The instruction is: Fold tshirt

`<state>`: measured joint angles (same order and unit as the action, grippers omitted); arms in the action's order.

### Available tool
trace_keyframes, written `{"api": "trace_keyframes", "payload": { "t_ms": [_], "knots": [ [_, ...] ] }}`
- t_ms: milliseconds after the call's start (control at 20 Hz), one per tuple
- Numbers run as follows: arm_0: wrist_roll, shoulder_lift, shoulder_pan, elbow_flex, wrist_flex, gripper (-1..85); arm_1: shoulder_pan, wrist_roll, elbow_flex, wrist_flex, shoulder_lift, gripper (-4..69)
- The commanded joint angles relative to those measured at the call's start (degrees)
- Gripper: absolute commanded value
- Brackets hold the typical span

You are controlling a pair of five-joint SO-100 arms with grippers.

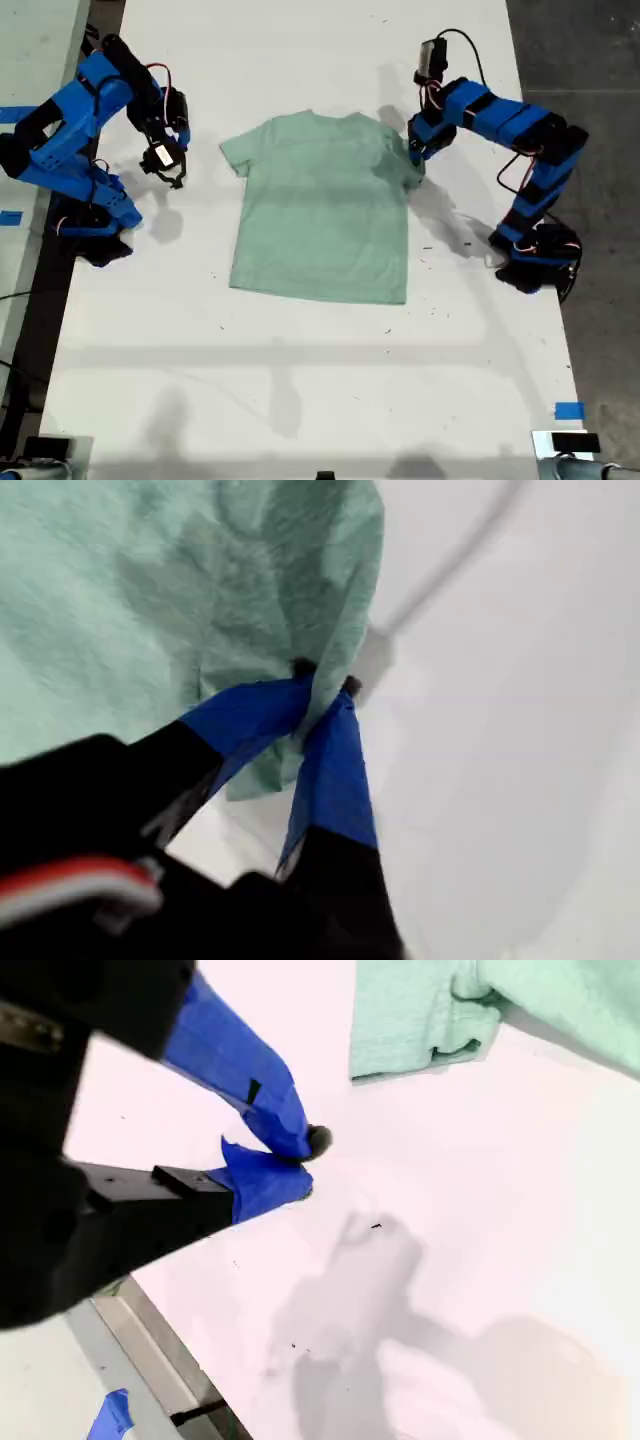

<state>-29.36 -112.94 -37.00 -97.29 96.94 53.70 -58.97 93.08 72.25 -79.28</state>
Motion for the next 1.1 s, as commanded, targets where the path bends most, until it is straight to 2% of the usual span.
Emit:
{"api": "trace_keyframes", "payload": {
  "t_ms": [0, 200, 400, 500, 800, 850, 950, 1050],
  "knots": [
    [0.18, -2.02, 0.62, 0.18, -0.88, 0.0, -3.08, 5.10, -11.78, 7.65, -3.52, -1.5],
    [0.18, -1.14, 0.88, 0.18, -1.58, 0.0, -9.23, 11.07, -27.86, 14.15, -0.62, -1.5],
    [0.18, -0.35, 1.14, 0.44, -2.37, 0.0, -16.00, 16.00, -44.91, 14.50, 9.84, -1.5],
    [0.26, 0.18, 1.49, 0.53, -2.72, 0.0, -17.49, 18.28, -47.81, 9.49, 14.33, -1.5],
    [0.88, 1.23, 2.37, 1.32, -2.99, 0.0, -20.48, 22.94, -47.90, -11.51, 27.95, -1.6],
    [0.88, 1.58, 2.37, 1.49, -2.99, 0.0, -20.48, 24.26, -47.90, -14.59, 30.32, 1.3],
    [1.05, 1.76, 2.37, 1.67, -2.99, 0.0, -20.30, 24.87, -48.69, -15.12, 33.57, 28.6],
    [1.05, 1.85, 2.29, 1.76, -2.99, 0.3, -20.65, 24.87, -48.69, -11.34, 32.08, 30.8]
  ]
}}
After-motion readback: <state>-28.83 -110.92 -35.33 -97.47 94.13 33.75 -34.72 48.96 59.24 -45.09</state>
